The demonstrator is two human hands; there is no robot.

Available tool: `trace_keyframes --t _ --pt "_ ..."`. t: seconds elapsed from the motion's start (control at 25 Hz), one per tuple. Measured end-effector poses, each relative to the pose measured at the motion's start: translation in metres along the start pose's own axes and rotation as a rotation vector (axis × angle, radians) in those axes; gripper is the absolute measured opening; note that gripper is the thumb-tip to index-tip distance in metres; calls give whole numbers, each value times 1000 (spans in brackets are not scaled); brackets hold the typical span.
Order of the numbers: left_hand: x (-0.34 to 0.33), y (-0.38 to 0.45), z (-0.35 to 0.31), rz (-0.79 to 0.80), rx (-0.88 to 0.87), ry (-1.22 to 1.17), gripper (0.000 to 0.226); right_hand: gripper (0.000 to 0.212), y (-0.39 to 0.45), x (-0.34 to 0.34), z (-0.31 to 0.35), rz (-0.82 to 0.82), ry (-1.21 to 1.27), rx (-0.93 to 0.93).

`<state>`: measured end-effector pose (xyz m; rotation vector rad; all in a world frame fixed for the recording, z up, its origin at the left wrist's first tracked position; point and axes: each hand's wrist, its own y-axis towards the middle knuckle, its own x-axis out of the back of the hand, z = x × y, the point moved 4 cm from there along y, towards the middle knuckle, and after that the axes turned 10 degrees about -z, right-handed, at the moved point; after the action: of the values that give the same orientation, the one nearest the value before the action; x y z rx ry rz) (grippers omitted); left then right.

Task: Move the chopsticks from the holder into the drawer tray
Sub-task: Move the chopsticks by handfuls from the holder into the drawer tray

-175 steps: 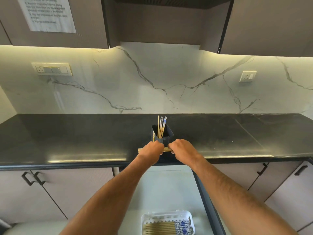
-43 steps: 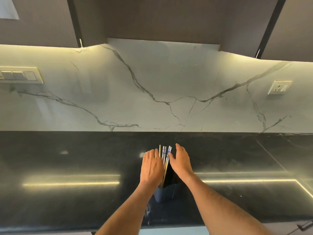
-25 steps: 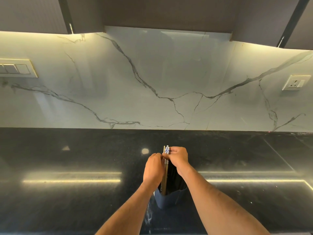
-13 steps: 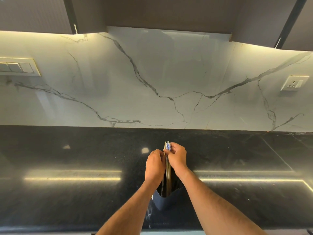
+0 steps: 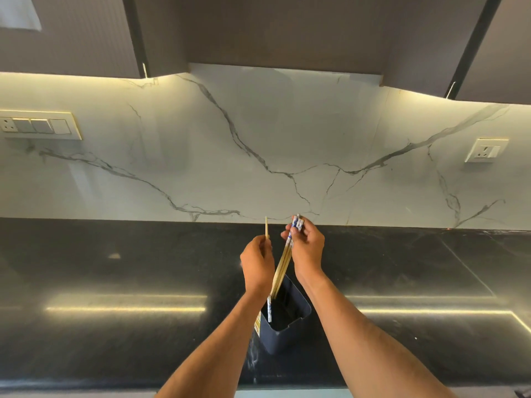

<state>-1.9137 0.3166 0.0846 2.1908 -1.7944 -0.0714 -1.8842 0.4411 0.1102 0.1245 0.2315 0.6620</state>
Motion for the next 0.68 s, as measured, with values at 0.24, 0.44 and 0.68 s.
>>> trace_keyframes --t 0.24,0.44,0.68 --pt "3 6 -15 -9 749 -391 17 26 -20 -13 77 150 15 306" --pt "18 -21 -31 43 1268 -772 32 18 -48 -7 92 237 38 317" --pt "38 -36 -46 -208 1492 -1077 39 21 -78 13 79 285 121 216"
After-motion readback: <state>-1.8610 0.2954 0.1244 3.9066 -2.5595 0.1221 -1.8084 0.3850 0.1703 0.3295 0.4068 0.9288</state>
